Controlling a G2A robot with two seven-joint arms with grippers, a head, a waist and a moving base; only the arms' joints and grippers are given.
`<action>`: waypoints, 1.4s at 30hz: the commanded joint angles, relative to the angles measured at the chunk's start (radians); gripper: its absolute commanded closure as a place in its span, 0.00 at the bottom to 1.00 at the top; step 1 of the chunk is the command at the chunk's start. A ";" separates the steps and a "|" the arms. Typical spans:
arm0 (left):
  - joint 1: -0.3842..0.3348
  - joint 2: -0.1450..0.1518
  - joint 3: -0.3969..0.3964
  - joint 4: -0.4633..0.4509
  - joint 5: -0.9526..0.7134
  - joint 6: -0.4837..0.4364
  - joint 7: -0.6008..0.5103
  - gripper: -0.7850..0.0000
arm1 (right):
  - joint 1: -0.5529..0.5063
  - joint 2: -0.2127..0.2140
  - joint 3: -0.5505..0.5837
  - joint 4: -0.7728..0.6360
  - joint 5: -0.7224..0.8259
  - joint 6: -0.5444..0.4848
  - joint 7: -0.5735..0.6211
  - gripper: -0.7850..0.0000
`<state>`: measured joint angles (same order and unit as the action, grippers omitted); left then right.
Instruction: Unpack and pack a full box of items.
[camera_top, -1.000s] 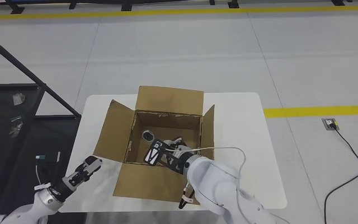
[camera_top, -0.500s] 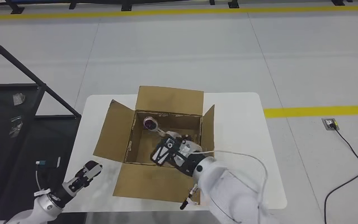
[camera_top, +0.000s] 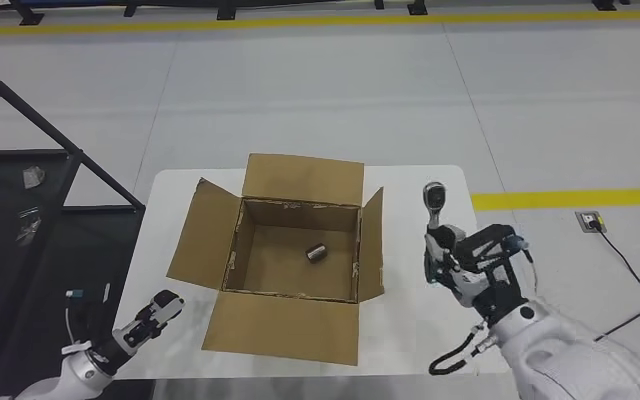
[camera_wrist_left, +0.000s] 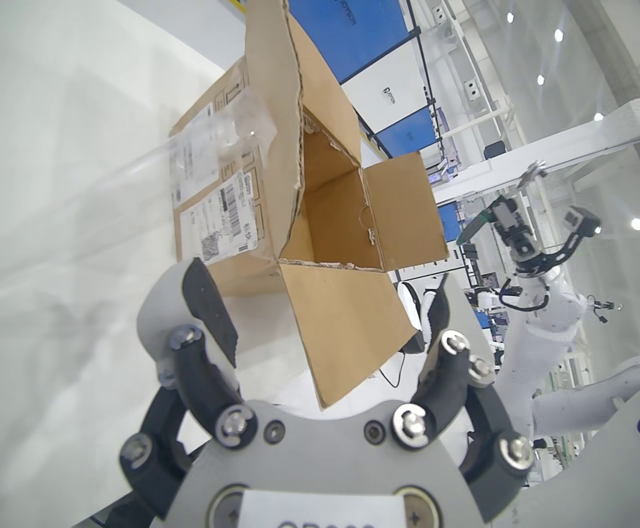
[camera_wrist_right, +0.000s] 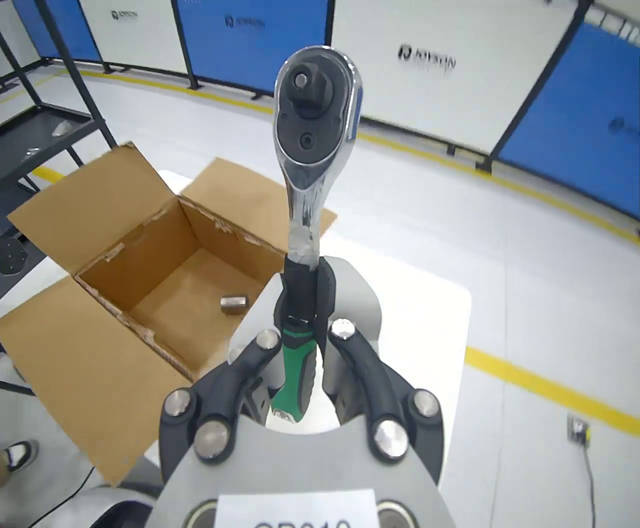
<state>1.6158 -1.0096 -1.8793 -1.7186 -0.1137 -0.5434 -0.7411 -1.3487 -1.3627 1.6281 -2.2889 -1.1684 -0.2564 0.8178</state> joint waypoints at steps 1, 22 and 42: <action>0.000 0.000 0.000 0.005 -0.007 -0.001 0.002 0.00 | 0.012 0.005 0.057 0.141 0.083 -0.030 0.009 1.00; 0.029 0.006 -0.011 0.031 -0.036 -0.028 0.000 0.00 | 0.444 0.049 0.012 1.078 0.078 -0.090 0.055 1.00; 0.035 0.010 -0.007 0.029 -0.029 -0.016 0.012 0.00 | 0.542 0.073 -0.045 1.215 0.065 -0.087 -0.030 0.51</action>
<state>1.6515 -0.9999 -1.8876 -1.6888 -0.1445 -0.5610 -0.7290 -0.7945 -1.2918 1.5785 -1.0373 -1.1059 -0.3428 0.7929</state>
